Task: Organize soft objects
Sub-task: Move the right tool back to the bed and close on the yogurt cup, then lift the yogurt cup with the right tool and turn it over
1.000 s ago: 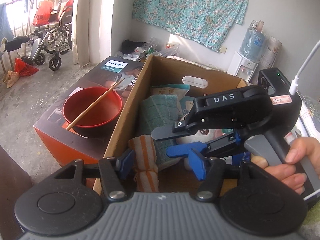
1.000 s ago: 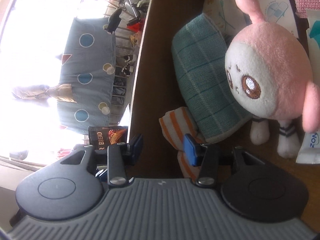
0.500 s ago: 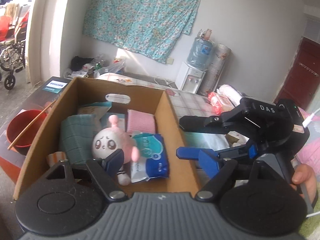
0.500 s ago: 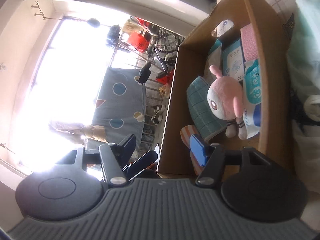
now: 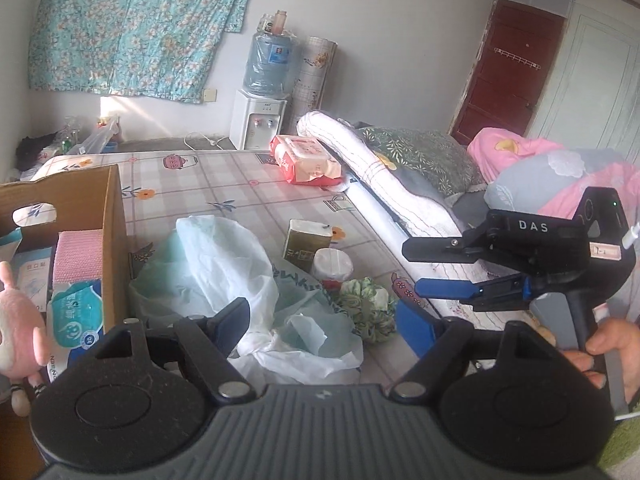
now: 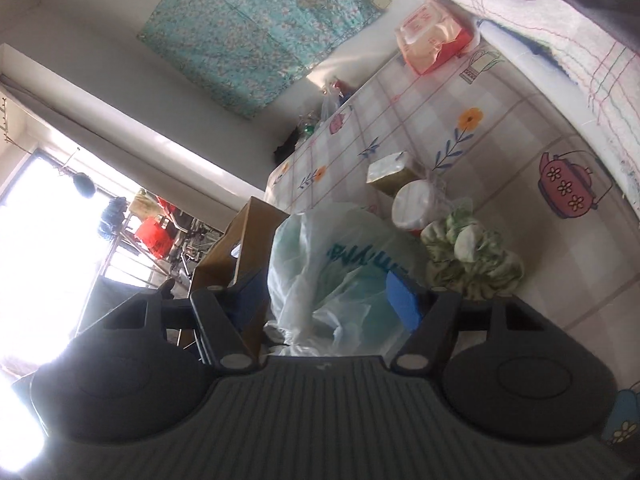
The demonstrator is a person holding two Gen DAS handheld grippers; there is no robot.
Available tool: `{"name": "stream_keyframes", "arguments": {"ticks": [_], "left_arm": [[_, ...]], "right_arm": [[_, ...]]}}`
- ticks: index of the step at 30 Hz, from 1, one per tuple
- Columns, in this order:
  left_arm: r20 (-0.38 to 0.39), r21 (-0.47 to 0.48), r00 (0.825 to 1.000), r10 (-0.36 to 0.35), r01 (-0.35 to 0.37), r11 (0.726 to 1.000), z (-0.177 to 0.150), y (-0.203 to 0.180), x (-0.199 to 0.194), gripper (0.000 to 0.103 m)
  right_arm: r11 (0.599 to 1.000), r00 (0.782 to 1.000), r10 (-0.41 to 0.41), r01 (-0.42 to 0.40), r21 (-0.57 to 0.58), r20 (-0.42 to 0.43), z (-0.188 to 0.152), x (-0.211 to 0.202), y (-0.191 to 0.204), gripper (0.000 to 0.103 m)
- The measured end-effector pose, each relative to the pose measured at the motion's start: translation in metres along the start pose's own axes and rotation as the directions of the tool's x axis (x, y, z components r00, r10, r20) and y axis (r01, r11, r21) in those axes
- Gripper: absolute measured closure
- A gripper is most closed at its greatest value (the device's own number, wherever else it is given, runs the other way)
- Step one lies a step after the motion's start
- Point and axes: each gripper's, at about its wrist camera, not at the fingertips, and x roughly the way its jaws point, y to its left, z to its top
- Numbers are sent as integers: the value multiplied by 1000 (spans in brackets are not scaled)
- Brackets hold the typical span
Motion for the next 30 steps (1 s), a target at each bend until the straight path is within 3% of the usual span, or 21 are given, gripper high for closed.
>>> {"name": "stream_keyframes", "arguments": {"ticks": [5, 9, 14, 16, 17, 20, 22, 24, 27, 30], "left_arm": [[-45, -7, 999, -5, 5, 1000, 0, -7, 20, 26], [-76, -39, 997, 22, -25, 999, 1, 0, 28, 27], [-95, -55, 995, 43, -48, 997, 2, 7, 31, 27], [-99, -60, 994, 42, -48, 997, 3, 9, 33, 27], [-101, -62, 994, 41, -48, 997, 4, 9, 34, 27], [-108, -62, 993, 35, -42, 997, 5, 9, 37, 27], [-108, -60, 994, 31, -38, 997, 5, 8, 38, 27], [-105, -62, 994, 28, -35, 997, 5, 8, 39, 27], [-105, -69, 994, 23, -30, 997, 6, 9, 39, 27], [-98, -65, 995, 12, -19, 998, 6, 7, 38, 27]], "right_arm": [[984, 992, -123, 122, -130, -4, 23, 48, -3, 33], [917, 965, -262, 251, -309, 4, 33, 100, 5, 31], [888, 950, -308, 266, -374, -57, 32, 141, -1, 32], [885, 950, -309, 267, -380, -52, 31, 144, 0, 45], [886, 951, -304, 265, -379, -46, 32, 145, -1, 45], [910, 957, -291, 272, -314, -16, 41, 143, -10, 46], [954, 971, -237, 233, -189, 0, 52, 135, -28, 47], [990, 990, -141, 141, -11, 10, 65, 124, -54, 47], [982, 998, -40, 31, 184, 45, 74, 108, -85, 47], [966, 996, 41, -60, 253, 79, 73, 88, -93, 47]]}}
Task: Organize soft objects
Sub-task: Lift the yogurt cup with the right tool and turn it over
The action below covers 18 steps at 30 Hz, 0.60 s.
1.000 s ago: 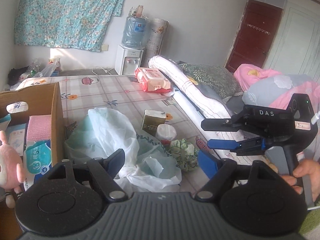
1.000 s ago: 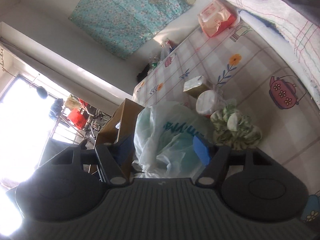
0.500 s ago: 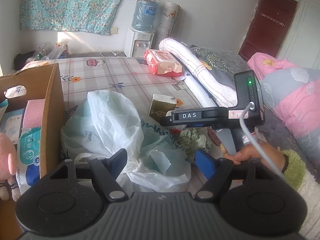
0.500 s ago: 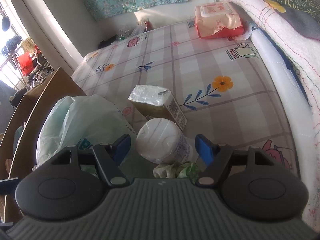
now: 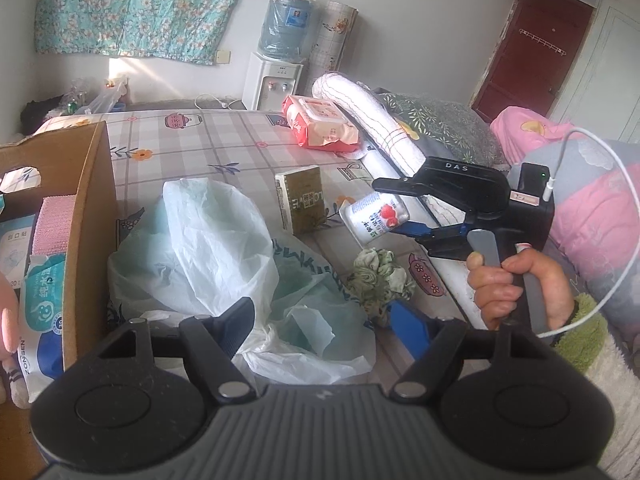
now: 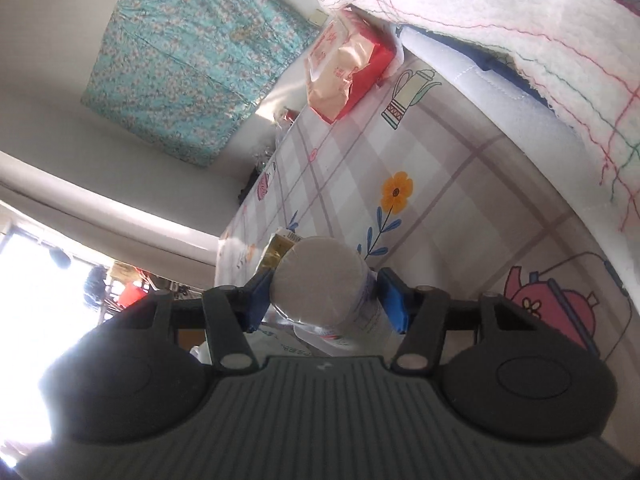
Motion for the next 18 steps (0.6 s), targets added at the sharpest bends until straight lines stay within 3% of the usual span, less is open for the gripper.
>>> {"name": "stream_keyframes", "arguments": {"ticks": [4, 10, 15, 18], "left_arm": [[11, 10, 1000, -11, 11, 1000, -1, -5, -5, 27], [9, 35, 999, -36, 35, 999, -9, -13, -12, 27], [-24, 55, 997, -74, 75, 996, -24, -24, -14, 27], [-76, 28, 992, -103, 105, 994, -32, -26, -9, 36]], "right_arm": [[995, 996, 91, -91, 43, -12, -15, -36, 2, 47], [982, 984, 164, -157, 101, -65, -64, -92, -6, 47], [968, 977, 143, -106, 226, -155, -115, -98, -41, 47], [961, 980, 92, -41, 272, -178, -135, -96, -63, 47]]}}
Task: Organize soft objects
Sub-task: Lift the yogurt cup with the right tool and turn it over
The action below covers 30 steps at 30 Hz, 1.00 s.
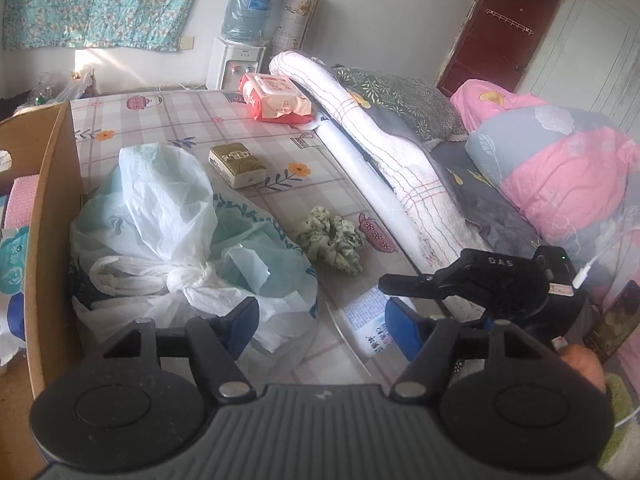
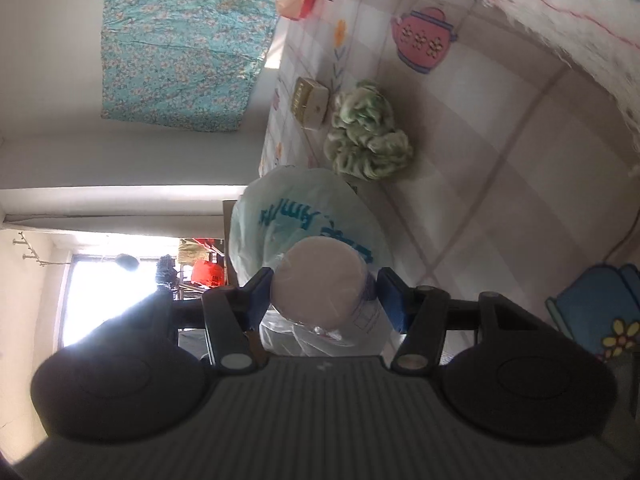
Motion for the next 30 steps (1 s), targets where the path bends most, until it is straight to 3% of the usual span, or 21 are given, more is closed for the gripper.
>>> {"name": "stream_keyframes", "arguments": {"ticks": [1, 3, 5, 9, 11, 14, 16, 21, 24, 30], "left_arm": [[-10, -12, 1000, -16, 16, 1000, -3, 0, 2, 37], [-23, -32, 999, -31, 30, 999, -8, -1, 6, 38], [-32, -32, 998, -45, 44, 999, -11, -3, 10, 41], [-60, -9, 996, -71, 70, 997, -17, -14, 24, 45], [-76, 3, 994, -73, 74, 997, -18, -18, 30, 48], [-94, 19, 993, -70, 72, 997, -22, -23, 39, 50], [-110, 25, 993, -51, 54, 998, -24, -23, 45, 51], [-135, 4, 990, -31, 32, 999, -27, -15, 52, 54], [-136, -6, 990, -23, 23, 1000, -28, -11, 51, 54], [-128, -22, 992, -11, 8, 1000, -28, -2, 44, 54]], "right_arm": [[999, 1000, 29, -29, 15, 8, -3, -2, -5, 47], [1000, 999, 7, -7, -16, 38, -6, -9, -2, 46], [993, 995, -51, 60, -97, 90, -7, -15, 8, 47], [948, 959, -197, 240, -211, 203, -12, -25, 20, 46], [930, 942, -234, 289, -228, 240, -15, -30, 21, 45], [919, 943, -203, 276, -280, 265, -18, -38, 26, 45], [900, 941, -192, 282, -332, 279, -20, -42, 33, 39], [789, 933, -230, 345, -508, 276, -24, -41, 59, 18], [723, 918, -291, 395, -567, 270, -27, -27, 66, 16], [629, 901, -333, 433, -645, 280, -32, -1, 80, 16]]}}
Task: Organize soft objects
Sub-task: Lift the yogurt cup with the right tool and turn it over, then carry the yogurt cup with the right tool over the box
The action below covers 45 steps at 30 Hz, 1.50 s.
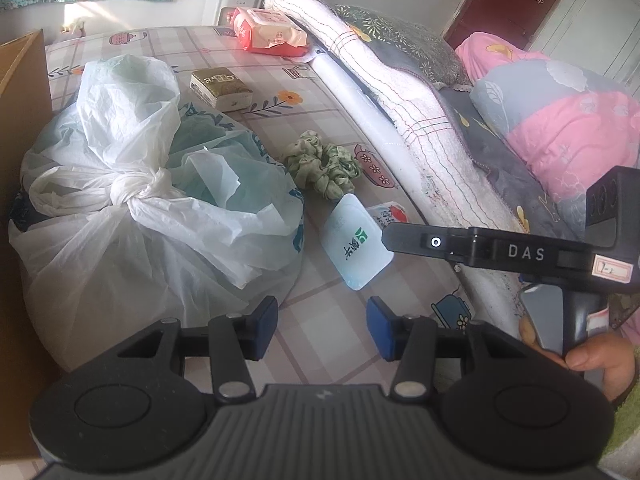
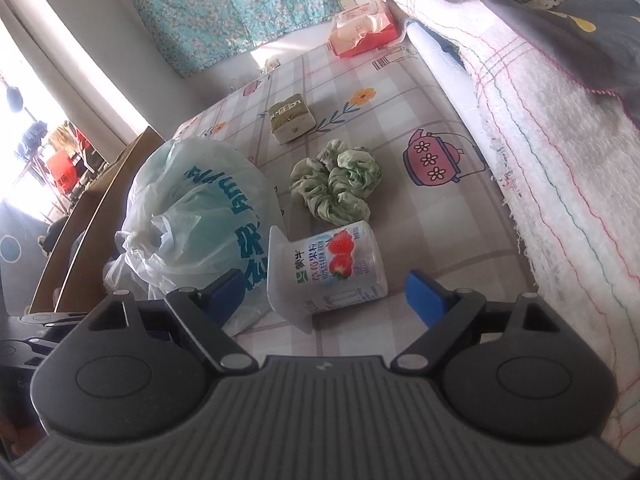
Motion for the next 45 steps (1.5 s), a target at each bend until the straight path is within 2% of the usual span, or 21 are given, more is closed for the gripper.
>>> {"name": "stream_keyframes", "arguments": {"ticks": [5, 6, 7, 9, 11, 13, 14, 16, 18, 20, 23, 25, 29, 32, 35, 37, 45], "left_arm": [[7, -15, 1000, 3, -2, 1000, 0, 4, -2, 54], [8, -19, 1000, 2, -2, 1000, -1, 5, -2, 54], [8, -21, 1000, 2, -2, 1000, -2, 6, -3, 54], [10, -25, 1000, 3, -3, 1000, -2, 8, -4, 54], [15, -27, 1000, 5, -4, 1000, -3, 10, -6, 54], [22, -28, 1000, 3, -2, 1000, -2, 10, -7, 54], [25, -26, 1000, 1, 0, 1000, -2, 10, -8, 54], [28, -21, 1000, -6, 7, 1000, -2, 8, -9, 53], [26, -10, 999, -19, 20, 1000, -1, 5, -7, 53], [20, 3, 999, -27, 27, 1000, -1, 2, -4, 52], [19, 40, 999, -36, 36, 999, 2, -8, 1, 49], [23, 75, 999, -34, 32, 997, 4, -16, 6, 47], [26, 133, 999, -27, 23, 991, 9, -29, 17, 47], [11, 164, 999, -41, 38, 986, 13, -40, 28, 47], [-6, 196, 999, -38, 39, 980, 14, -52, 39, 47], [-12, 219, 999, -30, 32, 975, 14, -59, 47, 47], [-12, 255, 1000, 29, -25, 967, 18, -71, 75, 47]], "right_arm": [[992, 997, -79, 79, -97, 2, 4, 17, 15, 15], [991, 995, -99, 99, -95, -1, 5, 22, 14, 16], [991, 994, -109, 108, -82, -6, 5, 25, 12, 21], [998, 998, -54, 54, -20, -16, 7, 27, 3, 37], [999, 999, -33, 33, 34, -10, 8, 25, -3, 37], [987, 999, 43, -40, 154, -14, 9, 24, -18, 37], [967, 994, 106, -98, 236, -19, 9, 25, -29, 37], [877, 967, 256, -223, 425, -21, 3, 31, -54, 37], [811, 946, 325, -268, 520, -18, -6, 36, -69, 36], [786, 944, 330, -274, 554, -2, -10, 33, -75, 36], [858, 982, 191, -169, 486, 4, -4, 16, -74, 32], [882, 990, 143, -134, 452, 16, -1, 7, -73, 29], [887, 984, 164, -175, 428, 62, 1, -1, -73, 29], [887, 982, 177, -186, 424, 62, 4, 2, -78, 30], [878, 977, 205, -207, 431, 53, 3, 8, -83, 40], [874, 974, 221, -219, 435, 45, 2, 12, -82, 51], [854, 962, 271, -261, 450, 44, 0, 16, -91, 54]]}}
